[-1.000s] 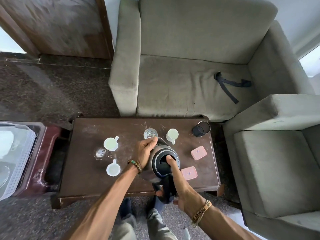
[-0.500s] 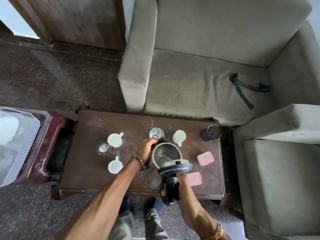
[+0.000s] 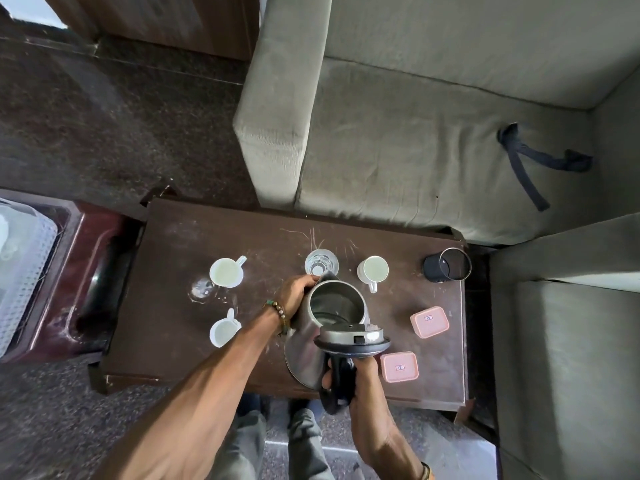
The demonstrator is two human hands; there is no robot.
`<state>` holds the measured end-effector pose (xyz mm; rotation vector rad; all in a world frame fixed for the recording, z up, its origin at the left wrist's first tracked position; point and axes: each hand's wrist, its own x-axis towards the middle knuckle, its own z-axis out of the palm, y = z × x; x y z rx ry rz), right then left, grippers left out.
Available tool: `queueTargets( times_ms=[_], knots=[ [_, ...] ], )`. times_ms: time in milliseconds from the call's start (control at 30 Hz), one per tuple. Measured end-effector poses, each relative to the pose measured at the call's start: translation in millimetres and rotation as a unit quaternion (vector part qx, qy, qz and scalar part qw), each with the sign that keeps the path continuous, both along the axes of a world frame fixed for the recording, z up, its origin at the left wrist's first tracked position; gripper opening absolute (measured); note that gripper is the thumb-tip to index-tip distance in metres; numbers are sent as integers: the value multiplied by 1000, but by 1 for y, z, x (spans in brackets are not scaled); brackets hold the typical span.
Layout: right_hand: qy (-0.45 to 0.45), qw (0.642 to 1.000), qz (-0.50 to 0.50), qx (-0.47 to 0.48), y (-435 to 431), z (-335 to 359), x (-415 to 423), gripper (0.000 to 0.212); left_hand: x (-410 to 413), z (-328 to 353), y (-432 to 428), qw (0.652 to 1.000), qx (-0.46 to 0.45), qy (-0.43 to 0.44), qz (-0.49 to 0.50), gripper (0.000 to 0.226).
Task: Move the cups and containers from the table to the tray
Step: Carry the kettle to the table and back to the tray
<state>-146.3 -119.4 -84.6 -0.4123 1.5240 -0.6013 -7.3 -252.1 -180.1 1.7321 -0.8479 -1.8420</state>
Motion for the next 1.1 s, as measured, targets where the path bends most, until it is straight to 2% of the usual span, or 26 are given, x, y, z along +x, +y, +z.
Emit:
queueTargets(
  times_ms=[233, 500, 633, 800, 933, 1100],
  knots=[
    [-8, 999, -20, 29, -27, -2, 12, 64, 2, -23, -11, 999, 38, -5, 0, 26],
    [-3, 997, -43, 64, -44, -13, 16, 72, 3, -42, -16, 998, 59, -20, -7, 35],
    [-12, 998, -29, 57, -51, -13, 16, 76, 2, -48, -19, 994, 107, 12, -11, 29],
    [-31, 996, -45, 76, -64, -8, 17, 79, 4, -53, -22, 995, 96, -18, -23, 33],
    [-44, 995, -46, 76, -71, -8, 17, 68, 4, -57, -25, 995, 88, -38, -34, 47],
    [-56, 991, -48, 113, -79, -10, 17, 67, 6, -62, -29, 993, 104, -40, -38, 44]
  ],
)
